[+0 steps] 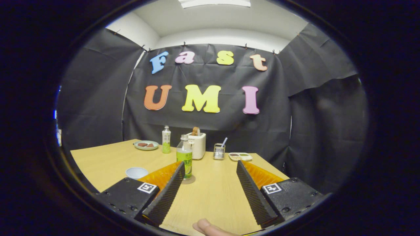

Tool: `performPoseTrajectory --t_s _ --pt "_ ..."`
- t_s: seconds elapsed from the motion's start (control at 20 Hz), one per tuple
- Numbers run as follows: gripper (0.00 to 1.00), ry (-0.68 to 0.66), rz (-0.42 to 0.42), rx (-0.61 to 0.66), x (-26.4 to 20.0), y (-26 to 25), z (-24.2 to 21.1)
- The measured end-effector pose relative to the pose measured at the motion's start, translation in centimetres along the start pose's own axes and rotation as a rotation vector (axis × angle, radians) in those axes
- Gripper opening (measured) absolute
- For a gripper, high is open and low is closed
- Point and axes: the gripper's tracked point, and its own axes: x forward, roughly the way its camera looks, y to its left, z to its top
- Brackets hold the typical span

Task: Take the bottle from table, then pour the juice into the cup, finally place the bottle on the coaster

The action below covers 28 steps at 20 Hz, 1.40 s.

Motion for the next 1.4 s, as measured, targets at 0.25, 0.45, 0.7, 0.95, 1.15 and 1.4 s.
performPoseTrajectory --t_s 0.25,0.45,0.7,0.95,1.15,1.4 --pt "1.00 0.005 -0.032 0.020 -1.5 -2.8 0.2" --pt "1.00 0.019 -0.034 0.042 -3.1 -3.4 0.7" --pt "1.00 0.002 -0.055 0.023 -5.4 -3.7 2.1" --pt "1.00 -0.013 -0.051 0.029 -6.3 -3.5 2.8" --pt "1.00 -0.012 -0.050 0.033 -6.4 -3.4 2.8" --pt "1.00 -0.001 -0.050 0.038 -6.1 -3.6 2.3"
